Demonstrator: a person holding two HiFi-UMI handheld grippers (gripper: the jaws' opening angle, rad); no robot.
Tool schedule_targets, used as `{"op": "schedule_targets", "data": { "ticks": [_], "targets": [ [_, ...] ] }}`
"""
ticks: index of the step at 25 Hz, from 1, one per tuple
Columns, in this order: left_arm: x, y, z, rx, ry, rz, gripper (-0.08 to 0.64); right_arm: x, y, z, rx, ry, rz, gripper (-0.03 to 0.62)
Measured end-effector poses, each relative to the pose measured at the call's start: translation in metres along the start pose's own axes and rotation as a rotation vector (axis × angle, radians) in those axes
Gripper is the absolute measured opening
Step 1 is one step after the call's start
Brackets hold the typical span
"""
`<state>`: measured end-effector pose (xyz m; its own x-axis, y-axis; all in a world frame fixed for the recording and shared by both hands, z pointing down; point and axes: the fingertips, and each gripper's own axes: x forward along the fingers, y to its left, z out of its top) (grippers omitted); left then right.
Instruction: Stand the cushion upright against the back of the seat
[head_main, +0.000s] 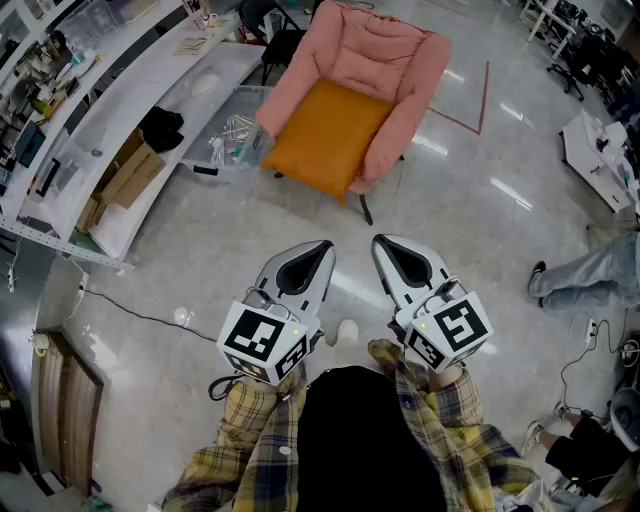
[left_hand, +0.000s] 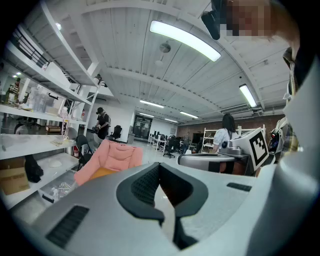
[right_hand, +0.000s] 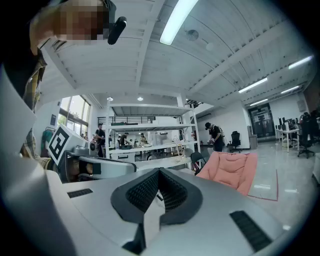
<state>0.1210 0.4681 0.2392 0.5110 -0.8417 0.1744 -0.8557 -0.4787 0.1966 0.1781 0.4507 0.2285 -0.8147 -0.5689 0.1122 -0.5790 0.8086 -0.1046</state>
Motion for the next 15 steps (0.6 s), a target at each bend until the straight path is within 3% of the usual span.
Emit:
{"op": "schedule_targets", "data": {
  "ticks": [6,15],
  "targets": [
    [0.013,-0.009,0.000,0.019,0.001,0.006,0.005,-0.006,-0.015,-0.001,0.012,-0.015,0.006,0.018],
    [0.014,-0.016,0.000,0.024,-0.008,0.081,0.005,-0.018,-0.028,-0.003,0.051,-0.046,0.037,0.018]
  ]
}}
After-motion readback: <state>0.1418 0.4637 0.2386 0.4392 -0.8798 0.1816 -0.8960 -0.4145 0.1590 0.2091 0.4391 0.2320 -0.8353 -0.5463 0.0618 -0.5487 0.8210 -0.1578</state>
